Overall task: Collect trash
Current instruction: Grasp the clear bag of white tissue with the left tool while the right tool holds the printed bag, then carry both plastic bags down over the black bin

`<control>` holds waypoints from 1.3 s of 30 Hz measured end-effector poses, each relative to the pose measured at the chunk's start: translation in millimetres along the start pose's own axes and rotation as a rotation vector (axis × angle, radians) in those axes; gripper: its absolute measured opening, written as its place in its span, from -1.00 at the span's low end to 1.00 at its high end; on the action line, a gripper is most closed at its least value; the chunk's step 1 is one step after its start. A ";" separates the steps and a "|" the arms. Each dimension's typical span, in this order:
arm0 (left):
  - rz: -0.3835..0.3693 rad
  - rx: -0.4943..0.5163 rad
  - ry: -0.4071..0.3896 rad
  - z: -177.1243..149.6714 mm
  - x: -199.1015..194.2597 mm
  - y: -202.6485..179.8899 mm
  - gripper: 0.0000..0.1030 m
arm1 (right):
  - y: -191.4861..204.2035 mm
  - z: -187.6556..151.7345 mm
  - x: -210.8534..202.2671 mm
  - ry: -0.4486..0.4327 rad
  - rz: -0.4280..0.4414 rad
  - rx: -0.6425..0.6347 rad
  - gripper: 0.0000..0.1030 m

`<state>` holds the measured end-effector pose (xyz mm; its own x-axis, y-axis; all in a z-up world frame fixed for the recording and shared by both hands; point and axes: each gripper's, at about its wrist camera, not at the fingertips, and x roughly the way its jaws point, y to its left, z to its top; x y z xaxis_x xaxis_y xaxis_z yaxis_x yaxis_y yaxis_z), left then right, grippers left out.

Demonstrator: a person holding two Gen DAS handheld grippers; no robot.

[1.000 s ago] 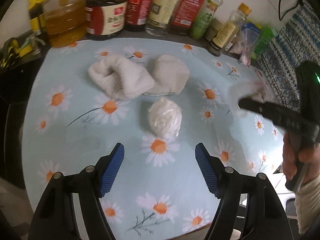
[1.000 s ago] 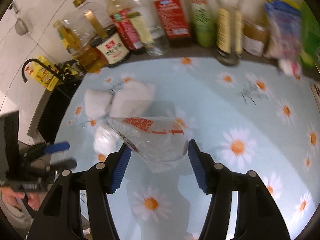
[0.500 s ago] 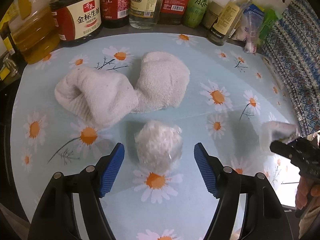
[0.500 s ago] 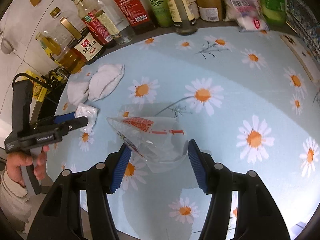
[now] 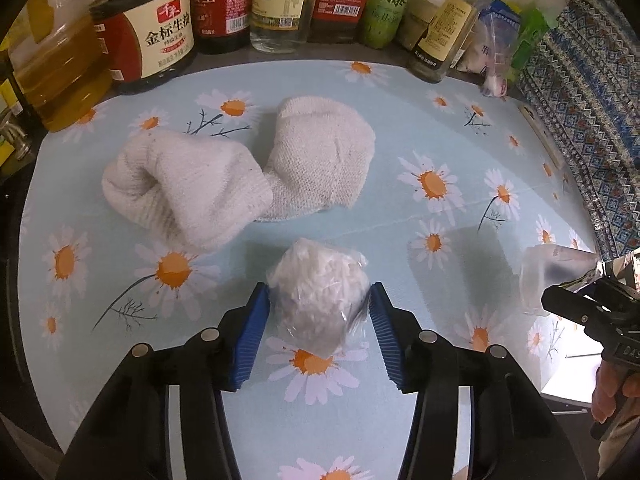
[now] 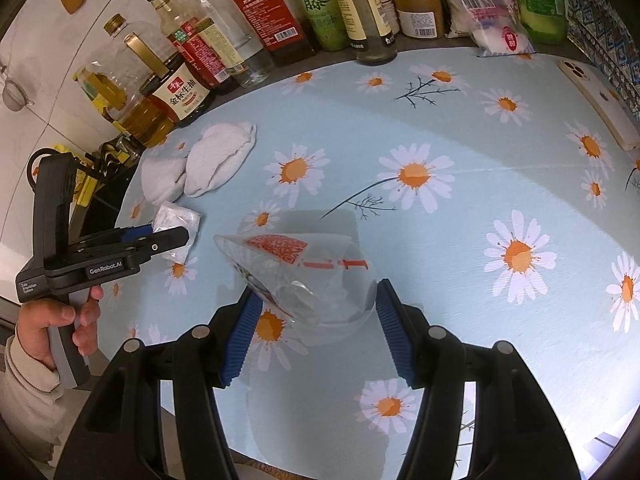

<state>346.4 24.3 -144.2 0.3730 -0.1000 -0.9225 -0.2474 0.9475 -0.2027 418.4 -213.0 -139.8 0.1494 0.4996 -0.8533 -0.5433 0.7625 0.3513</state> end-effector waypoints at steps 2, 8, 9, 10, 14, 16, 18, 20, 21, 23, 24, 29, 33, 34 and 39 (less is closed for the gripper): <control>-0.002 -0.002 -0.006 -3.8 -4.8 1.2 -0.05 | 3.7 -0.6 0.2 0.001 0.002 -0.006 0.14; -0.008 -0.016 -0.022 -21.5 -19.9 6.4 -0.05 | 20.9 -5.5 3.0 0.007 0.018 -0.033 0.14; -0.009 -0.019 -0.025 -26.5 -23.5 7.1 -0.05 | 24.6 -7.0 4.0 0.009 0.022 -0.040 0.14; -0.011 -0.022 -0.027 -30.6 -26.3 7.8 -0.05 | 29.2 -8.7 5.4 0.012 0.025 -0.047 0.14; -0.020 -0.035 -0.037 -49.6 -40.3 12.1 -0.05 | 46.0 -16.0 10.2 0.024 0.042 -0.068 0.14; -0.021 -0.042 -0.043 -59.7 -47.7 15.1 -0.05 | 54.3 -20.3 12.4 0.030 0.048 -0.079 0.14; -0.022 -0.049 -0.050 -68.7 -54.9 18.3 -0.05 | 64.3 -25.6 14.7 0.037 0.054 -0.091 0.14; -0.024 -0.056 -0.058 -76.8 -61.7 21.7 -0.05 | 72.1 -29.6 15.7 0.041 0.057 -0.102 0.14; -0.028 -0.060 -0.062 -82.5 -65.6 23.5 -0.05 | 76.3 -32.2 15.9 0.043 0.059 -0.106 0.14; -0.031 -0.064 -0.068 -93.2 -72.3 26.5 -0.05 | 84.9 -37.3 16.3 0.046 0.062 -0.115 0.14; -0.033 -0.067 -0.070 -97.1 -74.6 27.6 -0.05 | 88.5 -40.3 15.9 0.046 0.062 -0.120 0.14; -0.050 -0.075 -0.077 -120.9 -86.1 33.0 -0.05 | 106.5 -55.3 14.7 0.050 0.063 -0.134 0.14; -0.059 -0.072 -0.068 -145.0 -91.0 35.3 -0.04 | 120.1 -71.2 14.0 0.059 0.060 -0.142 0.14; -0.061 -0.070 -0.064 -149.3 -91.2 35.5 -0.05 | 123.1 -75.4 13.8 0.061 0.061 -0.143 0.14; -0.078 -0.062 -0.044 -176.3 -93.8 39.7 -0.05 | 138.4 -100.9 16.2 0.077 0.063 -0.138 0.14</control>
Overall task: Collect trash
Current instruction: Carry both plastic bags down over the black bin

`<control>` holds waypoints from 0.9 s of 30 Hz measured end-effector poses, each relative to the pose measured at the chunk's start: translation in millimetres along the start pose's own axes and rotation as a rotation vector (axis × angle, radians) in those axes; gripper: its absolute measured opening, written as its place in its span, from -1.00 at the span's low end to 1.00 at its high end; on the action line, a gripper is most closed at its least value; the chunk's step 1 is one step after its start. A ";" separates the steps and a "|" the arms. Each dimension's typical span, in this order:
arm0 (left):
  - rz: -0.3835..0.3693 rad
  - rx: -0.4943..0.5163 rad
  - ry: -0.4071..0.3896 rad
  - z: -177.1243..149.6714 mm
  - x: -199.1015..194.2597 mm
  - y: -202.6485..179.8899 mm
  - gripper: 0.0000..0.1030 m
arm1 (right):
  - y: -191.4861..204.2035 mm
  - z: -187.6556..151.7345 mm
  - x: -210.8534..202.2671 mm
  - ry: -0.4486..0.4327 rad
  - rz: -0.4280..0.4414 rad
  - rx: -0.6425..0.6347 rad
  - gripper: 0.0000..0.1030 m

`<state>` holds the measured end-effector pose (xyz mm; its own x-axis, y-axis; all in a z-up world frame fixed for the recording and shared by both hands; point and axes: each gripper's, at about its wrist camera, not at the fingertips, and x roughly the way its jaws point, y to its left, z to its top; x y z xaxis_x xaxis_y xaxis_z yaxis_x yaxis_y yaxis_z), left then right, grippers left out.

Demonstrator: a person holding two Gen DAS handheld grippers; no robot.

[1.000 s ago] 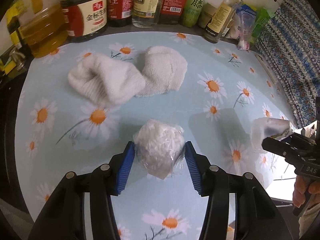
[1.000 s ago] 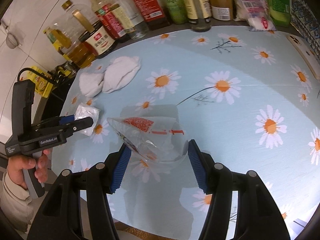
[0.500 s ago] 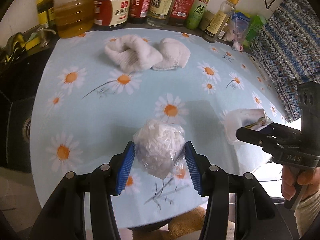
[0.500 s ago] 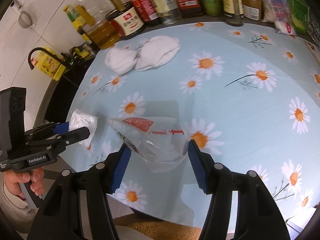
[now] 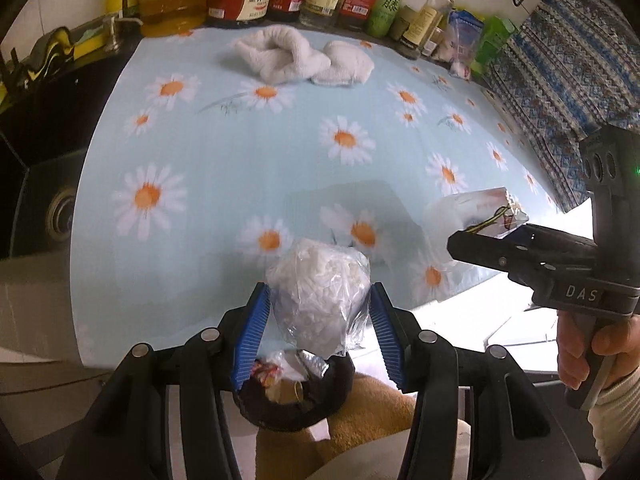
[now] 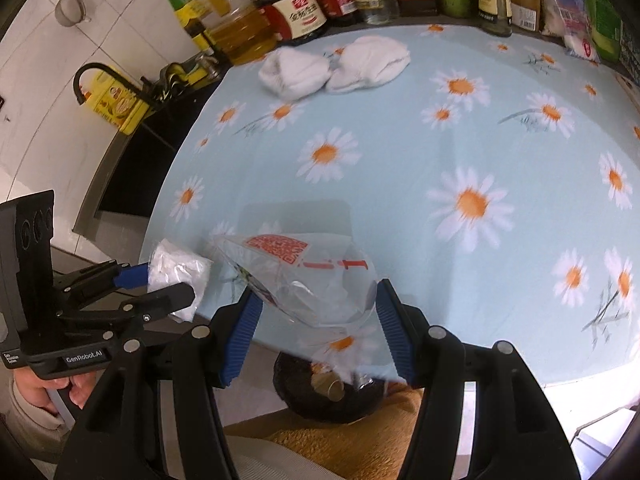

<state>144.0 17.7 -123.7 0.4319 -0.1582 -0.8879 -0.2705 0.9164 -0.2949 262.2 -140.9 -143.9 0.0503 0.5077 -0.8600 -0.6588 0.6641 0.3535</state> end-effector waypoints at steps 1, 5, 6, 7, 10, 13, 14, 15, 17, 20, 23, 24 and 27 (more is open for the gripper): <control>-0.003 0.000 0.002 -3.8 -0.9 1.0 -0.05 | 2.9 -4.3 1.1 0.003 0.000 0.002 0.14; -0.017 0.000 0.009 -21.2 -6.0 5.3 -0.05 | 15.8 -24.1 5.4 0.017 0.004 0.014 0.14; -0.022 0.003 0.012 -26.3 -7.2 5.9 -0.05 | 19.2 -28.5 6.0 0.020 0.004 0.015 0.14; -0.027 0.006 0.017 -30.7 -7.8 6.2 -0.05 | 21.9 -32.2 6.6 0.022 0.004 0.015 0.14; -0.035 0.016 0.031 -43.5 -9.0 7.1 -0.05 | 30.3 -46.0 7.9 0.030 0.003 0.022 0.14; -0.044 0.022 0.041 -55.9 -10.8 7.4 -0.05 | 36.0 -57.2 8.6 0.036 0.001 0.027 0.14; -0.047 0.024 0.044 -60.1 -11.3 7.6 -0.05 | 38.1 -62.3 9.4 0.041 -0.001 0.029 0.14; -0.050 0.026 0.049 -64.1 -11.2 7.8 -0.05 | 39.6 -66.4 10.3 0.045 -0.002 0.032 0.14; -0.053 0.031 0.057 -71.3 -10.9 8.6 -0.05 | 41.8 -73.6 12.0 0.052 -0.001 0.040 0.14; -0.057 0.030 0.073 -80.0 -8.3 10.4 -0.05 | 46.1 -86.6 17.0 0.068 -0.003 0.044 0.14; -0.062 0.032 0.090 -90.2 -5.2 11.7 -0.05 | 48.2 -97.1 23.4 0.087 -0.005 0.047 0.14; -0.060 0.029 0.101 -94.5 -2.2 13.3 -0.05 | 48.2 -99.7 26.0 0.094 -0.006 0.050 0.14; -0.056 0.020 0.129 -103.6 6.3 18.1 -0.05 | 46.7 -108.0 35.2 0.117 -0.007 0.060 0.14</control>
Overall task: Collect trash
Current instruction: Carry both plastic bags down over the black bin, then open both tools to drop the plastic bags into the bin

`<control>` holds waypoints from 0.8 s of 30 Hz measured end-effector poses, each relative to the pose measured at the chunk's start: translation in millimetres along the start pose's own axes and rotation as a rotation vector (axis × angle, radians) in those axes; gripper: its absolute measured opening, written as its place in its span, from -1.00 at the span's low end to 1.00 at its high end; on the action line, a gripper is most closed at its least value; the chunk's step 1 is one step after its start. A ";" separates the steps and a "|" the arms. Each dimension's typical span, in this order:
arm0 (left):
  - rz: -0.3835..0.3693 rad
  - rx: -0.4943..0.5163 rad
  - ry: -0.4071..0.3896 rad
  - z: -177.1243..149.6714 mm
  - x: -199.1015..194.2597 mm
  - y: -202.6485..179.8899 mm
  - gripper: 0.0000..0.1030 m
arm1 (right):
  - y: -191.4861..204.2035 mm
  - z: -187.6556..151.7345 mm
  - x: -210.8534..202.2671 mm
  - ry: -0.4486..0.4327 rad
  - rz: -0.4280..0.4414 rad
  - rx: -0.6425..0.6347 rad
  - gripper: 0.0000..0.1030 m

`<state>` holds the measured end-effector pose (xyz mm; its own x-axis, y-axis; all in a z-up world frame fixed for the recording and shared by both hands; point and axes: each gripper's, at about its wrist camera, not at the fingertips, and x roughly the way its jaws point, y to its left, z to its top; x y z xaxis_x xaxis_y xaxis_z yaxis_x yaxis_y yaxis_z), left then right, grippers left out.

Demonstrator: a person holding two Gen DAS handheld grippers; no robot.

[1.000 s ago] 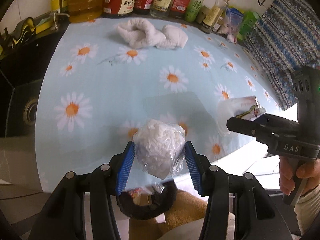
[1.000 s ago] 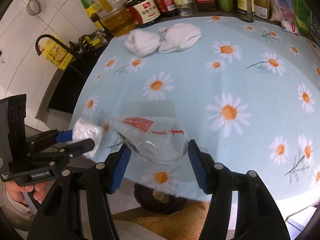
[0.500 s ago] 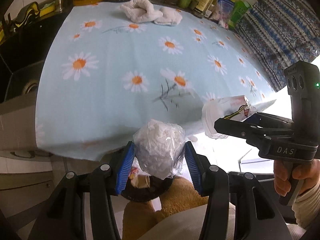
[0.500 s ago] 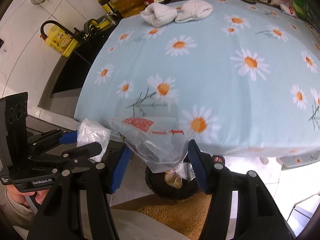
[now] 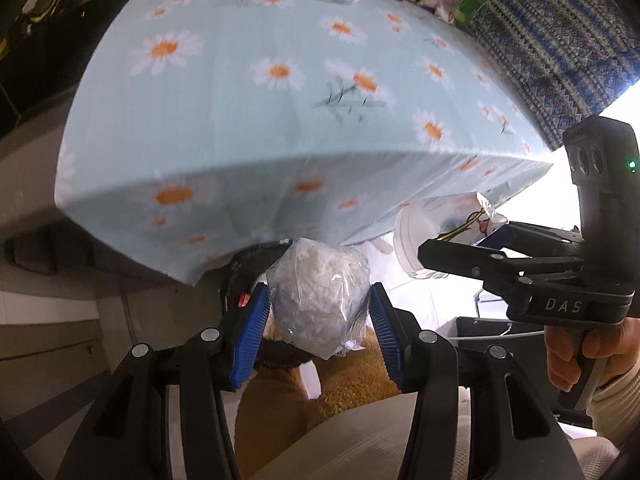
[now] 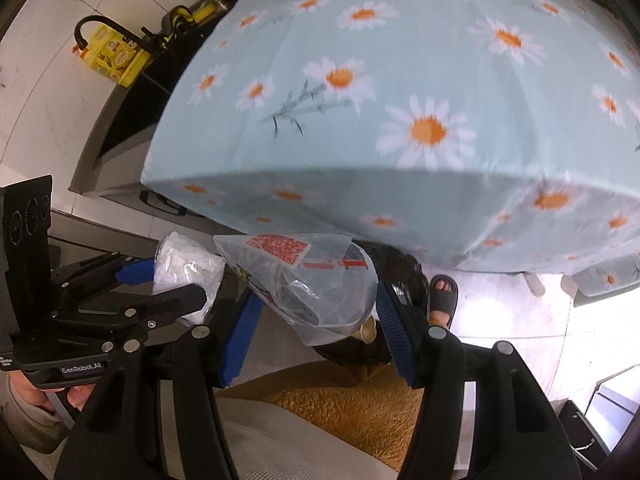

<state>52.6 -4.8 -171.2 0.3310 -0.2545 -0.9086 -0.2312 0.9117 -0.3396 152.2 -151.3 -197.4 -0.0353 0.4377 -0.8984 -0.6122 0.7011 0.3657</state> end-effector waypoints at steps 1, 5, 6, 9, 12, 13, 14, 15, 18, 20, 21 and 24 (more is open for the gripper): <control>0.002 -0.002 0.012 -2.8 3.9 1.6 -0.05 | -0.6 -2.1 3.1 0.007 -0.001 0.003 0.14; 0.007 -0.007 0.049 -10.0 16.3 4.1 -0.05 | -4.4 -8.8 16.7 0.033 0.001 0.021 0.14; 0.007 -0.008 0.059 -11.9 19.6 5.0 -0.05 | -6.1 -10.1 19.8 0.039 0.004 0.028 0.14; 0.013 -0.015 0.084 -15.1 29.1 7.9 -0.04 | -9.3 -11.5 28.1 0.054 0.010 0.049 0.14; 0.011 -0.028 0.102 -18.0 36.7 11.6 -0.04 | -11.6 -13.1 34.1 0.063 0.012 0.054 0.14; 0.010 -0.029 0.106 -17.1 38.3 11.0 -0.04 | -11.6 -12.9 35.3 0.064 0.013 0.056 0.14; 0.010 -0.030 0.111 -18.0 40.3 11.6 -0.04 | -12.0 -12.6 36.4 0.066 0.018 0.061 0.14; 0.010 -0.031 0.114 -18.3 41.5 11.4 -0.04 | -11.9 -12.2 37.1 0.067 0.021 0.064 0.14; 0.006 -0.034 0.120 -19.0 44.1 12.4 -0.04 | -10.2 -9.6 39.7 0.070 0.027 0.064 0.15; 0.006 -0.034 0.124 -17.9 45.3 12.0 -0.04 | -9.3 -9.0 40.4 0.070 0.032 0.068 0.16; 0.008 -0.037 0.128 -17.2 46.2 12.0 -0.02 | -9.1 -8.3 40.6 0.070 0.032 0.072 0.20; 0.017 -0.061 0.138 -17.4 49.0 16.7 0.15 | -10.5 -6.3 39.9 0.064 0.037 0.086 0.31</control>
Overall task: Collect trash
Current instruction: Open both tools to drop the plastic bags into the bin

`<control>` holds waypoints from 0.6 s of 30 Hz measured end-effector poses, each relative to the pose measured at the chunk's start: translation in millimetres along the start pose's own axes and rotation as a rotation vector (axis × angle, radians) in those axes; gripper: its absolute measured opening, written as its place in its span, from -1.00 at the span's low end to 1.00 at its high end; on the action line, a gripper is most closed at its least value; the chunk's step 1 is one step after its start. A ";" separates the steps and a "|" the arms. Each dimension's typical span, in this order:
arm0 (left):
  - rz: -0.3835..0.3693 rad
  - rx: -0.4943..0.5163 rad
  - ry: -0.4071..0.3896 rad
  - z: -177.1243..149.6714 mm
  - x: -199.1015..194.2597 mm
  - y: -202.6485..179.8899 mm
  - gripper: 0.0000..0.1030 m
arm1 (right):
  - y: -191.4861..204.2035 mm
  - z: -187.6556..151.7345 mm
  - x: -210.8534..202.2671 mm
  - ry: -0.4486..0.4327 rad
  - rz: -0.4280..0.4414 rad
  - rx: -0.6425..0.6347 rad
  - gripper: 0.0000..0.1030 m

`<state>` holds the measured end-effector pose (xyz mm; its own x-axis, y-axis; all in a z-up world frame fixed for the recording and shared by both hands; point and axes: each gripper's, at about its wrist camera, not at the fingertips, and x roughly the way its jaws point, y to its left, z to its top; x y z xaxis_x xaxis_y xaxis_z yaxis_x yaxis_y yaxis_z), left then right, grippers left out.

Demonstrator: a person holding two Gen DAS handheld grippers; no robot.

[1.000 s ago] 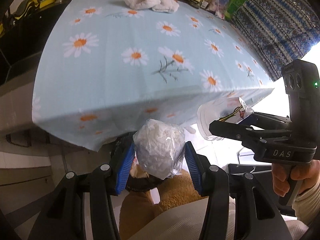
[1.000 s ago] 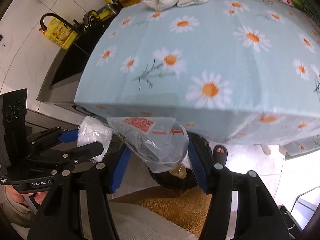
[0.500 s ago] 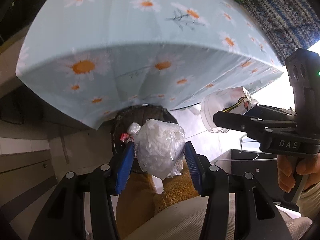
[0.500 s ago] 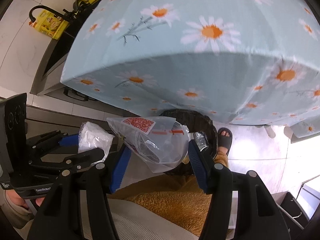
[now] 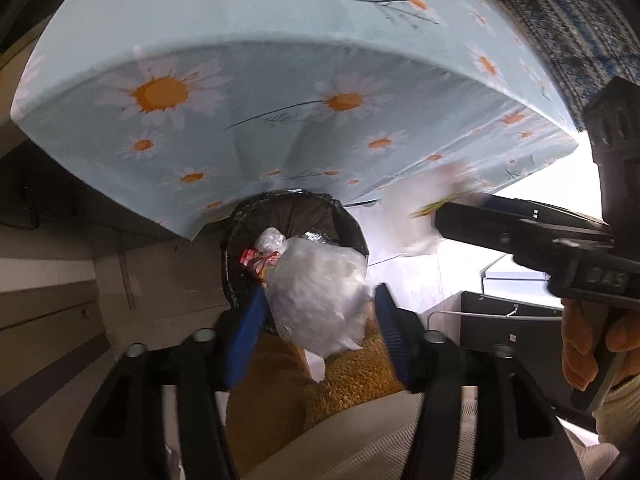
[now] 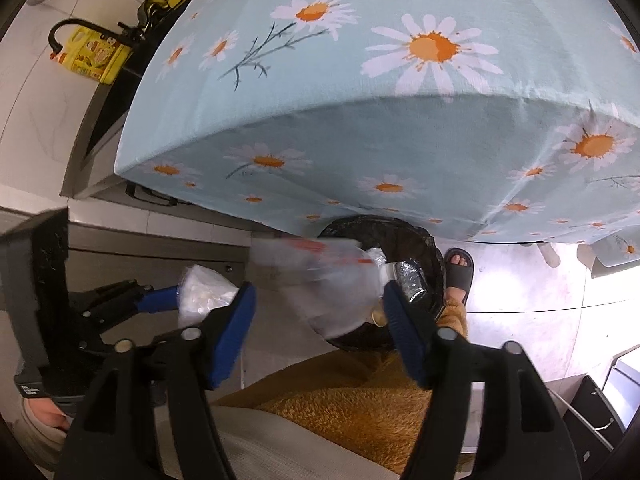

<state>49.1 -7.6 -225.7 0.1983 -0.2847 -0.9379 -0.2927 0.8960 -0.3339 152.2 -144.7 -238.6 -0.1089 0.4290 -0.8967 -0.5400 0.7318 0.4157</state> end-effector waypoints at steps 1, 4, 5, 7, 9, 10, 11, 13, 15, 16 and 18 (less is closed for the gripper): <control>-0.001 -0.003 0.005 0.0 1.7 0.8 0.15 | -0.7 1.0 -0.4 0.001 0.002 0.007 0.31; 0.001 -0.005 0.012 -0.9 4.2 1.9 0.15 | -2.3 3.0 -3.2 -0.005 0.002 0.013 0.31; 0.000 -0.005 0.014 -1.1 4.7 1.9 0.15 | -2.6 3.6 -3.6 -0.004 0.002 0.014 0.31; 0.001 -0.004 0.013 -1.1 4.4 1.3 0.15 | -2.5 4.8 -4.3 -0.009 0.004 0.018 0.31; -0.001 -0.007 0.008 -0.7 3.0 1.3 0.15 | -2.4 5.5 -4.4 -0.009 0.002 0.018 0.31; 0.000 -0.008 0.007 -0.3 2.4 1.5 0.15 | -2.1 5.5 -4.4 -0.009 0.003 0.019 0.31; -0.001 -0.008 0.006 0.0 1.8 1.5 0.15 | -1.8 5.4 -4.5 -0.009 0.004 0.020 0.31; 0.000 -0.007 0.003 0.4 0.7 1.3 0.15 | -1.8 4.7 -5.3 -0.011 0.006 0.021 0.31; -0.001 -0.007 0.001 0.1 -0.9 1.6 0.15 | -1.7 4.1 -6.4 -0.012 0.006 0.021 0.31; -0.001 -0.005 0.000 0.4 -1.7 1.4 0.15 | -2.0 3.7 -7.0 -0.013 0.006 0.022 0.31; 0.000 -0.005 -0.003 1.1 -3.4 1.5 0.15 | -2.3 3.6 -9.0 -0.017 0.004 0.024 0.31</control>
<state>49.0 -4.9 -222.8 0.2015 -0.2840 -0.9374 -0.2972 0.8942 -0.3348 157.4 -148.4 -231.0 -0.0968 0.4409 -0.8923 -0.5193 0.7425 0.4232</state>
